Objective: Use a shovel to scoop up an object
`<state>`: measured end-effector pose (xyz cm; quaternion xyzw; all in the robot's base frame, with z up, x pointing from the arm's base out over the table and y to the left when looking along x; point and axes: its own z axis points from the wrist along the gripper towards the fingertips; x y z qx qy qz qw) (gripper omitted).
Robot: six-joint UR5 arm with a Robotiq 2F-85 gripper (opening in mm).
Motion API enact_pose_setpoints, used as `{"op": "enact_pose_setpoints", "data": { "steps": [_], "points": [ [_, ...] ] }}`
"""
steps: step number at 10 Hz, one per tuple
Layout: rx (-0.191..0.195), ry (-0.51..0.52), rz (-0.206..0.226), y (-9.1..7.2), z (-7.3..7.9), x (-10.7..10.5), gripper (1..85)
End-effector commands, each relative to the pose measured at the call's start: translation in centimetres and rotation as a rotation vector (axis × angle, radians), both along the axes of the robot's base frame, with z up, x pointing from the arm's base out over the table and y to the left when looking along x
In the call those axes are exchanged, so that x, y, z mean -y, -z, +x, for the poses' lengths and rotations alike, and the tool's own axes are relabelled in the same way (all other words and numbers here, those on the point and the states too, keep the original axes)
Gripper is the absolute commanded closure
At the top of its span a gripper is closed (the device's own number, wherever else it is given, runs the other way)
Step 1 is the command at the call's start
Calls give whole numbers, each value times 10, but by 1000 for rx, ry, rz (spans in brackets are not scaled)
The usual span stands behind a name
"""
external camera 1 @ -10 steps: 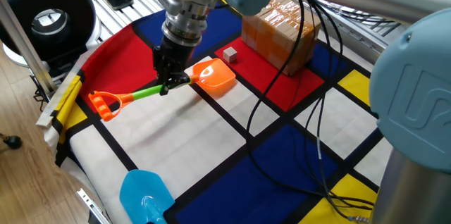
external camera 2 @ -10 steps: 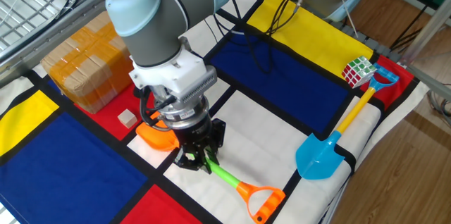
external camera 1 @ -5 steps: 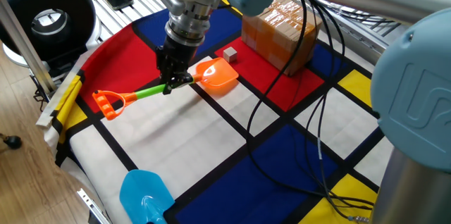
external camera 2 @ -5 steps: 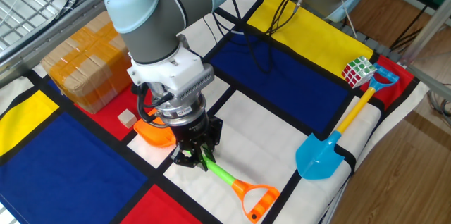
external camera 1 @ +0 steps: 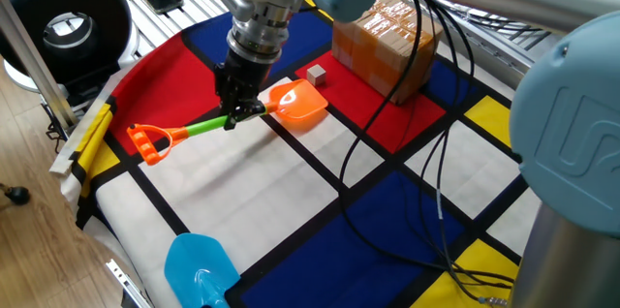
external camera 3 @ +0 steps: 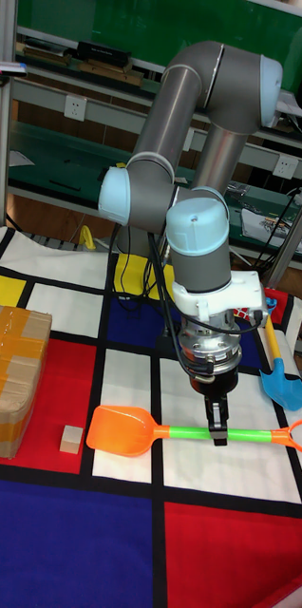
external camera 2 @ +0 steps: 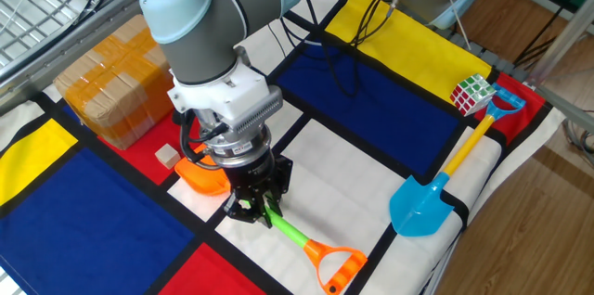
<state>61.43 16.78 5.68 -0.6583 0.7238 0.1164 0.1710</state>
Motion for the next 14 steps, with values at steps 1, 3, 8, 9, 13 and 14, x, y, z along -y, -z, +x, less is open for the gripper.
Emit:
{"op": "enact_pose_setpoints", "data": {
  "steps": [1,3,8,9,13,14],
  "points": [
    [-4,16,16,-4,2,-3,847],
    [-2,18,-2,-2,3,1,847],
    [12,-34,21,-5,0,-6,847],
    [15,-53,30,-6,-1,-8,847],
    [-7,-92,51,-1,5,-2,847],
    [-4,-66,35,0,9,2,847]
  ]
}}
